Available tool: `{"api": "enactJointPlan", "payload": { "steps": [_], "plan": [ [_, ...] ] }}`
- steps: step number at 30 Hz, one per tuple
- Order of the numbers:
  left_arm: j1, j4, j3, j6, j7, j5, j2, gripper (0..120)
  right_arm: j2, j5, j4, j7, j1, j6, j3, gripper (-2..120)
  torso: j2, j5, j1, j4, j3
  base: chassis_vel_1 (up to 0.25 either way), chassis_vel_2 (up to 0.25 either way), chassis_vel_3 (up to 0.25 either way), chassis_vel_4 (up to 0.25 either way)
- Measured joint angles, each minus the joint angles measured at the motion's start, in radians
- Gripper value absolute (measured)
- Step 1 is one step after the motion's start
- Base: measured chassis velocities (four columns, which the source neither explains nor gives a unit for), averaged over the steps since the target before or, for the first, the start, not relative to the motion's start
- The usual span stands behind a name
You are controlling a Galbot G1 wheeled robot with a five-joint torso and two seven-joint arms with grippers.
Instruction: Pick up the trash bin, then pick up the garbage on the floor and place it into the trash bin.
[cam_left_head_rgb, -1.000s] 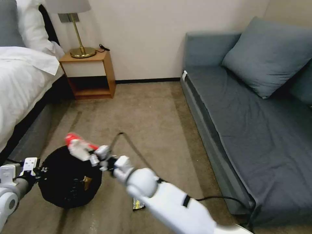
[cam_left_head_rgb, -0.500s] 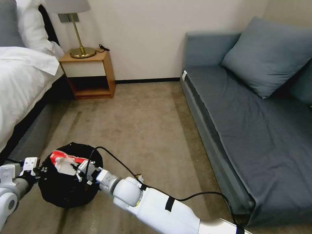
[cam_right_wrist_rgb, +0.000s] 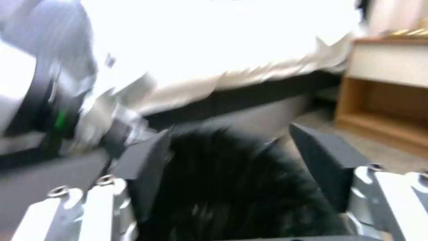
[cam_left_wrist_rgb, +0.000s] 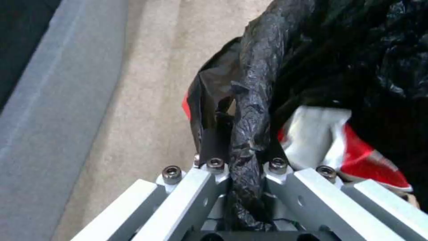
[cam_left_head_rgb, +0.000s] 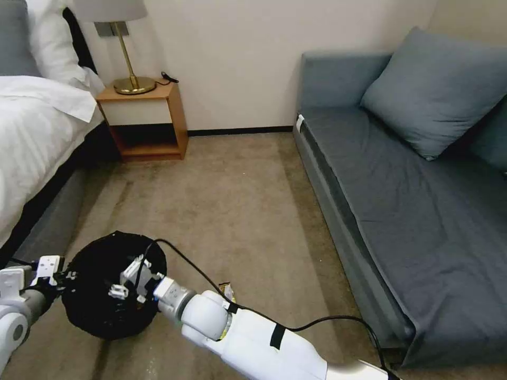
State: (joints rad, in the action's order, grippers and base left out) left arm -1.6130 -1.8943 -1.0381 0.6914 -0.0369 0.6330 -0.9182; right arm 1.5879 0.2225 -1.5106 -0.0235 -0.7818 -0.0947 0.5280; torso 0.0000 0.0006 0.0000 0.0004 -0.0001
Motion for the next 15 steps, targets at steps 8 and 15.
{"api": "enactJointPlan", "payload": {
  "steps": [8, 15],
  "plan": [
    [-0.012, 0.003, -0.014, -0.002, -0.001, 0.003, 0.012, 3, -0.299, 0.026, -0.209, 0.028, -0.14, -0.11, -0.178, 99, 0.0, -0.0004, 0.0, -0.0009, 0.0, 0.0, 0.0, 0.0, 0.0],
    [-0.015, 0.022, -0.031, -0.006, -0.005, 0.007, 0.004, 3, -0.368, 0.097, -0.199, -0.105, -0.209, -0.364, -0.211, 100, 0.0, -0.0003, 0.0, -0.0002, 0.0, 0.0, 0.0, 0.0, 0.0]
  ]
}}
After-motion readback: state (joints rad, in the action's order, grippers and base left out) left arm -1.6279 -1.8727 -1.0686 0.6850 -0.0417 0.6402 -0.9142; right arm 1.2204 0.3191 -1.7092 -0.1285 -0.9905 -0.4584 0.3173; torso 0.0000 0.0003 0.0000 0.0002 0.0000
